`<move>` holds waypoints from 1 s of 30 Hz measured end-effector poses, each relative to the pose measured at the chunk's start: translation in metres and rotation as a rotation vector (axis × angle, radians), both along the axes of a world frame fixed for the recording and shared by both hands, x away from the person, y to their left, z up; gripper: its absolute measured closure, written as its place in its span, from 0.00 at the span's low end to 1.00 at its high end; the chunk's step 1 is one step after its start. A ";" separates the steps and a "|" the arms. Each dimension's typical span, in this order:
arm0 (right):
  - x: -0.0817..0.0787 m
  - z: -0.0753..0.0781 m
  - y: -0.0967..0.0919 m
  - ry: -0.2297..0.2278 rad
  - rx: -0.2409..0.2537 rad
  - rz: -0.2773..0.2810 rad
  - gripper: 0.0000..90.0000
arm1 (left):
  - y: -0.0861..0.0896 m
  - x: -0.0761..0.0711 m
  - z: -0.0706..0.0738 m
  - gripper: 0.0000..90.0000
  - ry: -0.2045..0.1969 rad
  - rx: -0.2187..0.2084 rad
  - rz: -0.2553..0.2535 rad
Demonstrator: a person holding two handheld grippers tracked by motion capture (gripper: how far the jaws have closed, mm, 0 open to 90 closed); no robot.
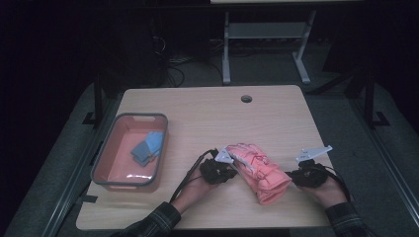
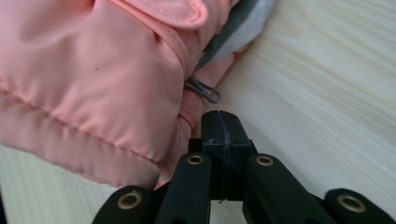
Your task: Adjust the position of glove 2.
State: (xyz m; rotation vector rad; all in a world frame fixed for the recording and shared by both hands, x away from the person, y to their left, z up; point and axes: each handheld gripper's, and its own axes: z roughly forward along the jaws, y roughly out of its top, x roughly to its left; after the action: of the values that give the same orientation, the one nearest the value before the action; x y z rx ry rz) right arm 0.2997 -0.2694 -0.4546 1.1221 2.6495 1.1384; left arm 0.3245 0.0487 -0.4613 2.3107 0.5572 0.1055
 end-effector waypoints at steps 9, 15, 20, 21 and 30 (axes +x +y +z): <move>0.000 -0.003 0.022 0.014 0.028 0.081 1.00 | 0.007 0.012 0.001 0.99 0.016 -0.017 0.044; -0.002 -0.003 0.045 0.020 0.022 0.138 1.00 | 0.021 0.022 0.003 0.99 0.038 -0.028 0.069; -0.004 -0.002 0.064 0.021 0.035 0.185 1.00 | 0.028 0.027 0.005 0.99 0.046 -0.045 0.082; -0.004 -0.002 0.064 0.021 0.035 0.185 1.00 | 0.028 0.027 0.005 0.99 0.046 -0.045 0.082; -0.011 -0.002 0.105 0.017 0.042 0.278 1.00 | 0.035 0.032 0.004 0.99 0.057 -0.054 0.095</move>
State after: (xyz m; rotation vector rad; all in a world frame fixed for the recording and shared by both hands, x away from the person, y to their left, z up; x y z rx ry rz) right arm 0.2891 -0.1649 -0.4570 0.7882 2.8749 1.2346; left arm 0.3563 0.0836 -0.4571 2.2403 0.6908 0.0692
